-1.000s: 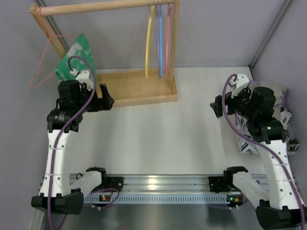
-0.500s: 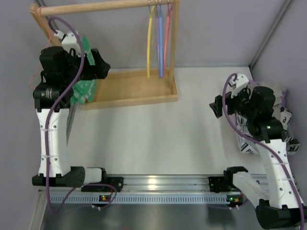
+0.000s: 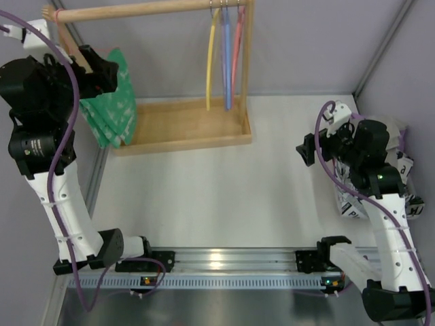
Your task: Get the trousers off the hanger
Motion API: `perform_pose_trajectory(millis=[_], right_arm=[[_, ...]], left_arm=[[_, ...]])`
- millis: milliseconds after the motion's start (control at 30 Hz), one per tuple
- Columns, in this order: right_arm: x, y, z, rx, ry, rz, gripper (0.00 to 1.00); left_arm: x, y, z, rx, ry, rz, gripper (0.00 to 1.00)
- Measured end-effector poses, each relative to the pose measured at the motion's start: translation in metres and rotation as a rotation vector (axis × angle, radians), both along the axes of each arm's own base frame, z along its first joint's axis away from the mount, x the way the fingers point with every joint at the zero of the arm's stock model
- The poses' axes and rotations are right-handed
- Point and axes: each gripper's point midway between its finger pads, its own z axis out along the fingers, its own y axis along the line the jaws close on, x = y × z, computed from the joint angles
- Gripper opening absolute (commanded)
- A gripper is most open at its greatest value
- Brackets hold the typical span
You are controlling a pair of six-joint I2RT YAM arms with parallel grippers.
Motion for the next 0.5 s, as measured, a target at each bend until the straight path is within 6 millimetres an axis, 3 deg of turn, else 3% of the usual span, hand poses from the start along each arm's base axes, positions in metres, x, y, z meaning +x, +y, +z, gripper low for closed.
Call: perform_pose_trajectory(millis=[133,267,367,500], right_arm=[[0.001,0.0,-0.001,0.0,0.005,0.002,0.99],[0.0,0.001,0.001,0.001,0.003,0.004,0.99],[-0.001,0.001,0.001,0.002,0.001,0.005,0.99],[-0.001,0.001,0.001,0.006,0.002,0.007,0.99]], left_arm=[[0.003,0.04,0.005,-0.004,-0.009,0.116,0.88],[0.017,0.077,-0.01,0.014,0.034,0.209,0.88],[0.025,0.096,-0.03,0.044,0.087,0.245,0.88],[0.023,0.11,-0.031,0.097,0.086,0.277,0.88]])
